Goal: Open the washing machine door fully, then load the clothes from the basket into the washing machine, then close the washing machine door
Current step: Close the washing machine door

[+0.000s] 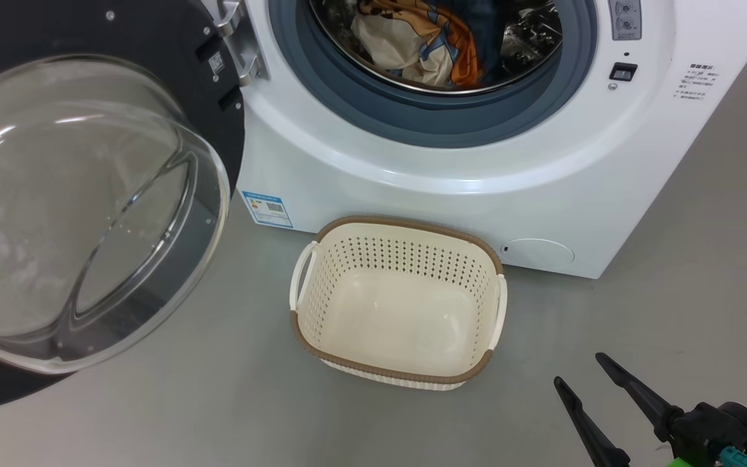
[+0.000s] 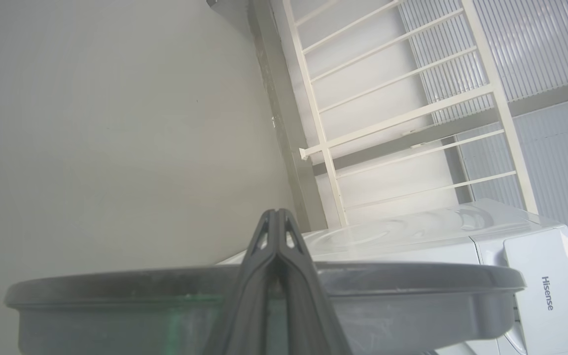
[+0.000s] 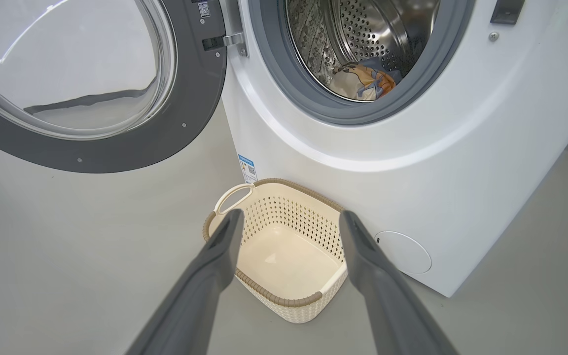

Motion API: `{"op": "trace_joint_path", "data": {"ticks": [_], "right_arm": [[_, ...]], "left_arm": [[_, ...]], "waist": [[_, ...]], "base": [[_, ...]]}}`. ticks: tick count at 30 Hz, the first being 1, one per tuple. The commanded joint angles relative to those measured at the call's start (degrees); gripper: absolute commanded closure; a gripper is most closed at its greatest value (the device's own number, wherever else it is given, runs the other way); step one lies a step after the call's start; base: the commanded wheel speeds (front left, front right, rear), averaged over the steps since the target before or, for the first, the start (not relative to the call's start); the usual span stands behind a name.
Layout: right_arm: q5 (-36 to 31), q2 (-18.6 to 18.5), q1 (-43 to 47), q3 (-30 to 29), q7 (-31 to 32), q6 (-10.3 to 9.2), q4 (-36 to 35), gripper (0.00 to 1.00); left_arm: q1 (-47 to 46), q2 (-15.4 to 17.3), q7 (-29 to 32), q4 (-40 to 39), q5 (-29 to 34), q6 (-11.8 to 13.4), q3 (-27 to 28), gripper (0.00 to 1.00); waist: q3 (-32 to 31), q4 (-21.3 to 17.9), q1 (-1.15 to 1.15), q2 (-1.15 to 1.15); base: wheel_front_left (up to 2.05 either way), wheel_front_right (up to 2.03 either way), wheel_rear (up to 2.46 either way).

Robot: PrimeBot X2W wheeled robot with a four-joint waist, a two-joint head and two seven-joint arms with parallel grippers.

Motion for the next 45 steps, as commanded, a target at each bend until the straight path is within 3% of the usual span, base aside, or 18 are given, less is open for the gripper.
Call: {"op": "trace_joint_path", "data": {"ticks": [1, 9, 32, 45], "right_arm": [[0.5, -1.1, 0.2, 1.1, -0.3, 0.09, -1.2, 0.0], [0.3, -0.8, 0.0, 1.3, -0.3, 0.09, -0.9, 0.0], [0.3, 0.5, -0.8, 1.7, -0.3, 0.09, -0.7, 0.0], [0.5, -0.3, -0.6, 1.9, -0.3, 0.09, -0.6, 0.0]], "left_arm": [[-1.2, 2.6, 0.4, -1.1, -0.1, -0.6, 0.0, 1.0], [-1.7, 2.3, 0.5, 0.0, -0.7, -1.3, 0.0, 1.0], [0.8, 3.0, 7.1, -4.1, -2.0, 3.5, -0.5, 1.0], [0.7, 2.7, 3.8, -3.6, -0.7, 2.1, -0.5, 1.0]], "waist": [[0.0, 0.0, 0.0, 0.0], [-0.1, 0.2, 0.0, 0.0], [-0.6, -0.2, 0.0, 0.0], [-0.7, -1.7, 0.0, 0.0]], "base": [[0.0, 0.0, 0.0], [0.0, 0.0, 0.0], [0.0, 0.0, 0.0], [0.0, 0.0, 0.0]]}}
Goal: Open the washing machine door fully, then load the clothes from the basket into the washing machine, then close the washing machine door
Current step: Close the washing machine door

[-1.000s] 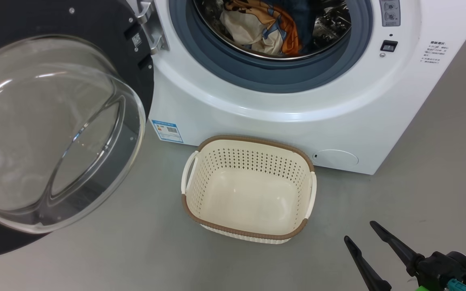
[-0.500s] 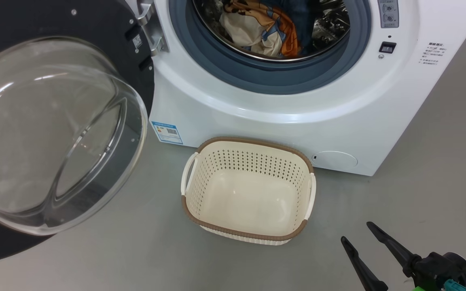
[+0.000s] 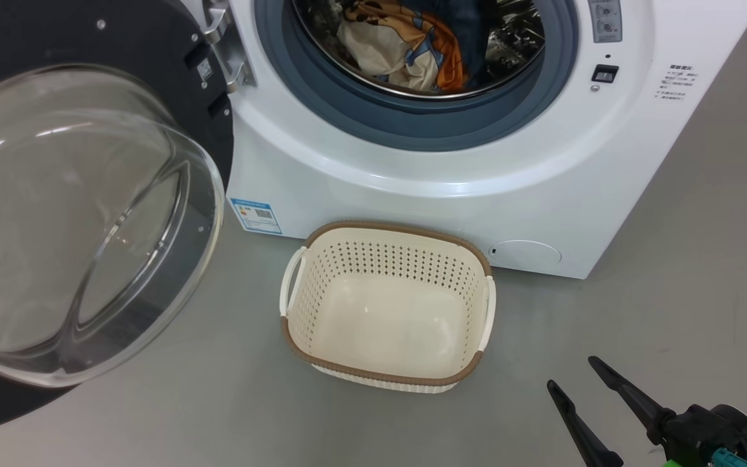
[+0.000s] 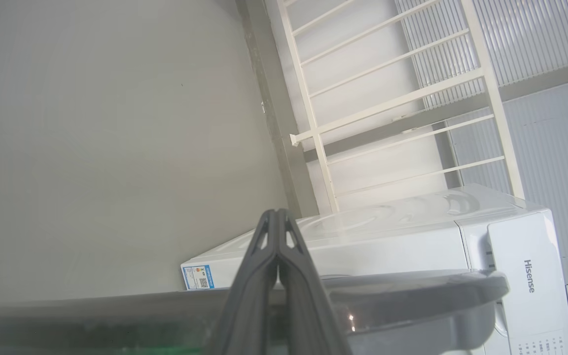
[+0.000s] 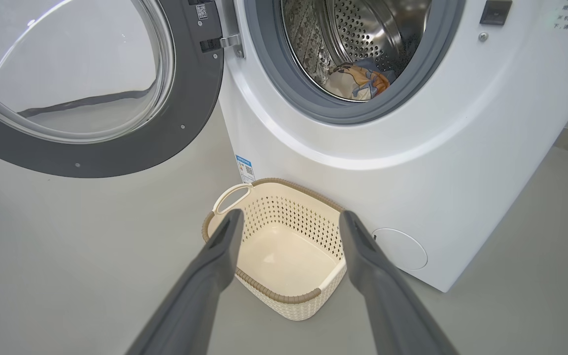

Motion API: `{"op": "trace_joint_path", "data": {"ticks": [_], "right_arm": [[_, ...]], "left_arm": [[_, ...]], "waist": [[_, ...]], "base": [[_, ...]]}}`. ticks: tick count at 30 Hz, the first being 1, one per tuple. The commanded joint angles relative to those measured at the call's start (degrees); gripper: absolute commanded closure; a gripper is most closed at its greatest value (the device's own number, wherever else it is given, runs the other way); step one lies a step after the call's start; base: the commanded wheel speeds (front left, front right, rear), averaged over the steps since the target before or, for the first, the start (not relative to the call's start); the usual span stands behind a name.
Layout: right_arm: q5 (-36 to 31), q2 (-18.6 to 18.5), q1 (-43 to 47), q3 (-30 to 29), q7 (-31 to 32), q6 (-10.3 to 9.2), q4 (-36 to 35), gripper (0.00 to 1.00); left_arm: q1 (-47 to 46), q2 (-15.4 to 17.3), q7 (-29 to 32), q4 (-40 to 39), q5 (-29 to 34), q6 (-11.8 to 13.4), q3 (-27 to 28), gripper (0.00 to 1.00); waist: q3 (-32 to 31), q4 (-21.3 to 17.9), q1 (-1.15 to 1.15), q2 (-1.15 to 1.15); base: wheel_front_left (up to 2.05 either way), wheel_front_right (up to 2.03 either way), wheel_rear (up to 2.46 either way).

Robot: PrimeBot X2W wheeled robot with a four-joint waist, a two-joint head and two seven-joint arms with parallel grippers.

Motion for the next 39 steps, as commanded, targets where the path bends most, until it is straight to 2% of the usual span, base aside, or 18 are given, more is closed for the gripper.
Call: {"op": "trace_joint_path", "data": {"ticks": [1, 15, 25, 39], "right_arm": [[0.6, -1.2, -0.4, 1.2, -0.3, 0.09, -1.1, 0.0], [0.3, -0.8, -0.3, 1.1, -0.3, 0.09, -1.1, 0.0], [0.2, 0.3, -1.2, 1.4, -0.3, 0.09, -0.8, 0.0], [0.1, 1.4, -1.9, 1.1, -0.3, 0.09, -0.6, 0.0]], "left_arm": [[0.3, 2.1, 0.6, -0.5, 0.3, -0.6, -0.1, 1.0], [-0.5, 2.7, 0.9, 1.2, -0.2, -1.4, -0.3, 1.0], [-0.1, 2.7, 4.5, -0.7, -1.0, 1.2, -1.2, 1.0], [0.5, 2.3, 6.8, -3.7, -1.6, 3.1, -1.6, 1.0]], "waist": [[-0.2, -0.3, 0.0, 0.0], [0.0, -0.4, 0.0, 0.0], [-0.2, 0.1, 0.0, 0.0], [-0.3, 0.1, 0.0, 0.0]], "base": [[0.0, 0.0, 0.0], [0.0, 0.0, 0.0], [0.0, 0.0, 0.0], [0.0, 0.0, 0.0]]}}
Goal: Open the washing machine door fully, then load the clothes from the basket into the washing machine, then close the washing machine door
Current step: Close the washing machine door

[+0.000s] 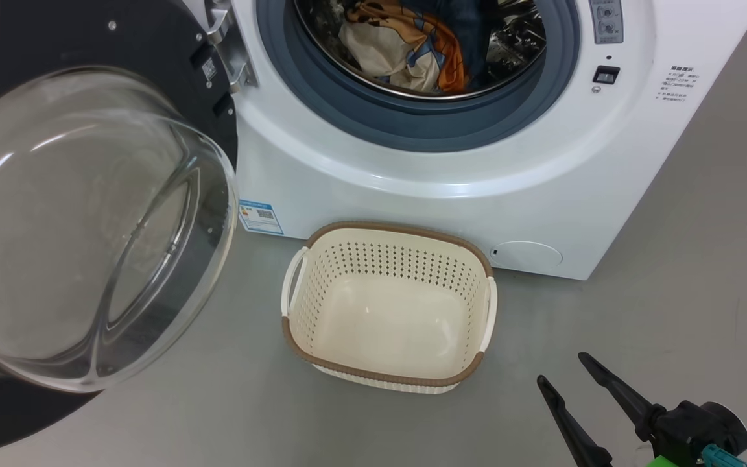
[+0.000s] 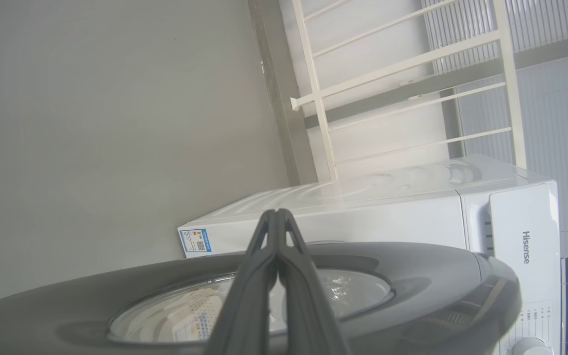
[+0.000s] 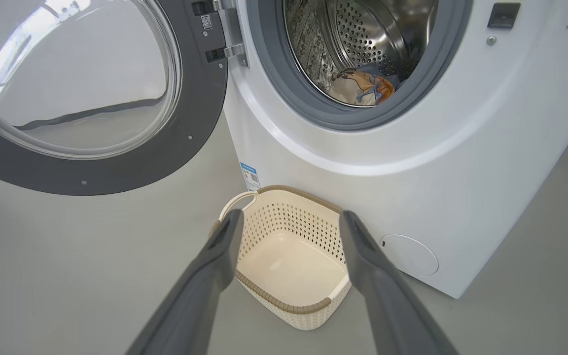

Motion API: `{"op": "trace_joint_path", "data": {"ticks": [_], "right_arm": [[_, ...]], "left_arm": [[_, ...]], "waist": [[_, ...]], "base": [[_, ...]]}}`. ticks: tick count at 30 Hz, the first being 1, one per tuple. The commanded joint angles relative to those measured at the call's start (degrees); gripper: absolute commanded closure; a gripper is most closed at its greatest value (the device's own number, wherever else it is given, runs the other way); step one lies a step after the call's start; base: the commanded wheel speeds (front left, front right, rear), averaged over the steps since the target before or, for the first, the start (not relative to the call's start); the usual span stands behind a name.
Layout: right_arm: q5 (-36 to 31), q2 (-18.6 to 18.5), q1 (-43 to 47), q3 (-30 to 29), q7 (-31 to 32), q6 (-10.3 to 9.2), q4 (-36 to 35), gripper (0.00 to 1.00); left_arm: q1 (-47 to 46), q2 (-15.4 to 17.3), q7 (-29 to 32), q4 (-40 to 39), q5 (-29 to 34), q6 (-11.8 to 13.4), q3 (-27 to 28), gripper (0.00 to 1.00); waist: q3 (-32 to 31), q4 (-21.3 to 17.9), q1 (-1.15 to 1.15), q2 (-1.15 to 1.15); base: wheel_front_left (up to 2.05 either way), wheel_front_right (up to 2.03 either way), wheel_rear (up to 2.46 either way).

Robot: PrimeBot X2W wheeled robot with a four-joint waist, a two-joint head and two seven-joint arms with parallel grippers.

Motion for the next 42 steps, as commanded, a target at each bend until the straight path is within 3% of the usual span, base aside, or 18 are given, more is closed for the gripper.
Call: {"op": "trace_joint_path", "data": {"ticks": [1, 19, 42], "right_arm": [[0.1, -0.4, -1.1, 1.0, -0.3, 0.09, -1.1, 0.0], [0.0, 1.8, -1.6, 0.5, -0.3, 0.09, -0.5, 0.0], [-0.2, 3.0, -1.7, 0.1, -0.3, 0.09, -0.3, 0.0]], "left_arm": [[0.5, 2.7, 1.1, -2.0, -0.5, 0.0, 0.2, 1.0], [1.0, 2.9, 4.7, -5.9, -0.3, 2.5, -2.3, 1.0], [1.1, 2.6, 8.6, -9.5, -0.3, 4.0, -6.0, 1.0]], "waist": [[0.0, 0.0, 0.0, 0.0], [-1.2, 0.4, 0.0, 0.0], [-1.9, 0.4, 0.0, 0.0]], "base": [[0.0, 0.0, 0.0], [0.0, 0.0, 0.0], [0.0, 0.0, 0.0]]}}
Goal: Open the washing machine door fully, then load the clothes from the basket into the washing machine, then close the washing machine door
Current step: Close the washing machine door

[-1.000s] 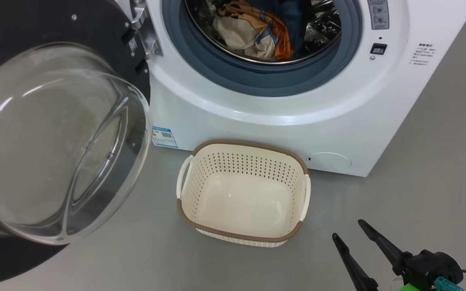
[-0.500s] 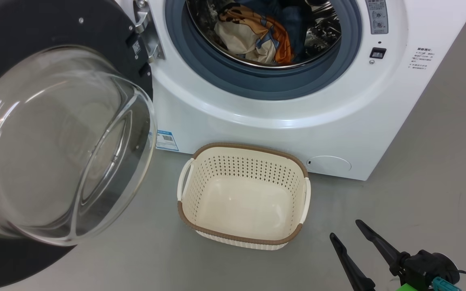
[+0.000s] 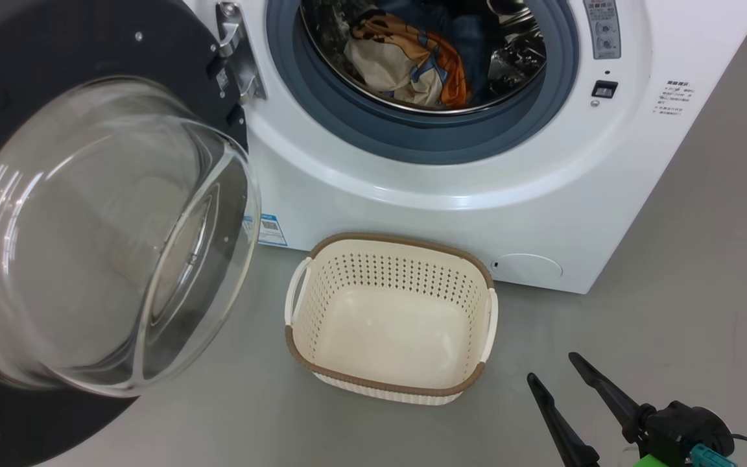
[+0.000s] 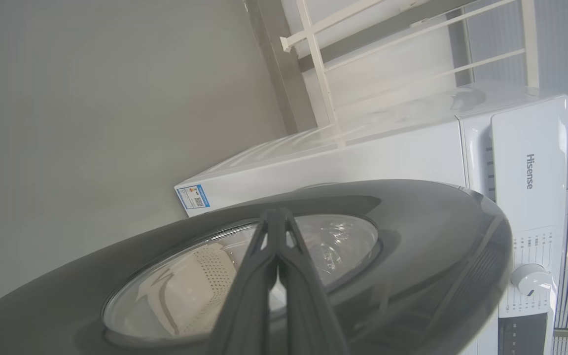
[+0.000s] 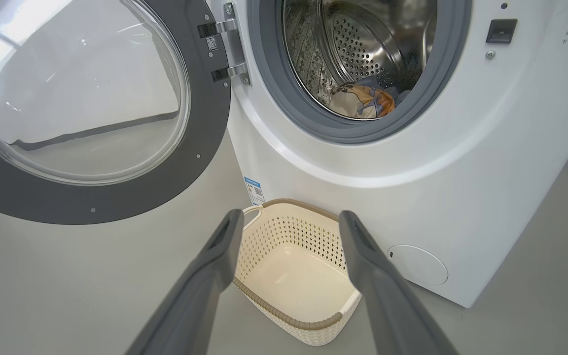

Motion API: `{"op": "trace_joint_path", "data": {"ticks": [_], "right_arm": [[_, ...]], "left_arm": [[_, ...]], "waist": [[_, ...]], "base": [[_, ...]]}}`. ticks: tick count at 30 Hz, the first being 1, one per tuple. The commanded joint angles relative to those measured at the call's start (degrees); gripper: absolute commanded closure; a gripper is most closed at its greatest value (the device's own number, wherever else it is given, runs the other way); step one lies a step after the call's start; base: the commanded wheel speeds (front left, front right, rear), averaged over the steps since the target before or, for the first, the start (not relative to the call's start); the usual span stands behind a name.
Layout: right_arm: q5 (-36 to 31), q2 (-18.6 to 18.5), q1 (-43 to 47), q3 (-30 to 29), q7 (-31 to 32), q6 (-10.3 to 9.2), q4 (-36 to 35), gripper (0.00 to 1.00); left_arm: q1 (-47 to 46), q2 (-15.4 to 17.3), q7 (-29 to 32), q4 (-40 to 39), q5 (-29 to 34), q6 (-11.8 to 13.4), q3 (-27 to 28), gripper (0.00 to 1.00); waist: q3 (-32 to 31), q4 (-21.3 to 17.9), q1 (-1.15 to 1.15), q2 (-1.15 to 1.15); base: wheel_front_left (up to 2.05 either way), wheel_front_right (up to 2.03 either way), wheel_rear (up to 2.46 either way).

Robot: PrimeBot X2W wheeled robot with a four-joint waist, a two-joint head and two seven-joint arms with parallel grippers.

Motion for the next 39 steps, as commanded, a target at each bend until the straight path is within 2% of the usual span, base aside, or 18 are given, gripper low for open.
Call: {"op": "trace_joint_path", "data": {"ticks": [1, 12, 39], "right_arm": [[-0.1, -0.2, -1.5, 0.9, -0.3, 0.09, -1.0, 0.0], [-0.3, 1.6, -1.3, 0.8, -0.3, 0.09, -0.6, 0.0], [-0.6, 3.3, -1.6, 0.4, -0.3, 0.09, -0.3, 0.0]], "left_arm": [[-0.1, 2.9, 1.1, -2.0, -0.2, 0.2, 0.6, 1.0], [-0.7, 3.0, 4.2, -3.9, 0.1, 0.9, -3.1, 1.0], [-1.6, 0.7, 8.1, -8.3, -0.4, -0.1, -9.3, 1.0]], "waist": [[-0.3, 0.1, 0.0, 0.0], [-1.9, 0.7, 0.0, 0.0], [-2.7, 0.2, 0.0, 0.0]], "base": [[0.0, 0.0, 0.0], [0.0, 0.0, 0.0], [0.0, 0.0, 0.0]]}}
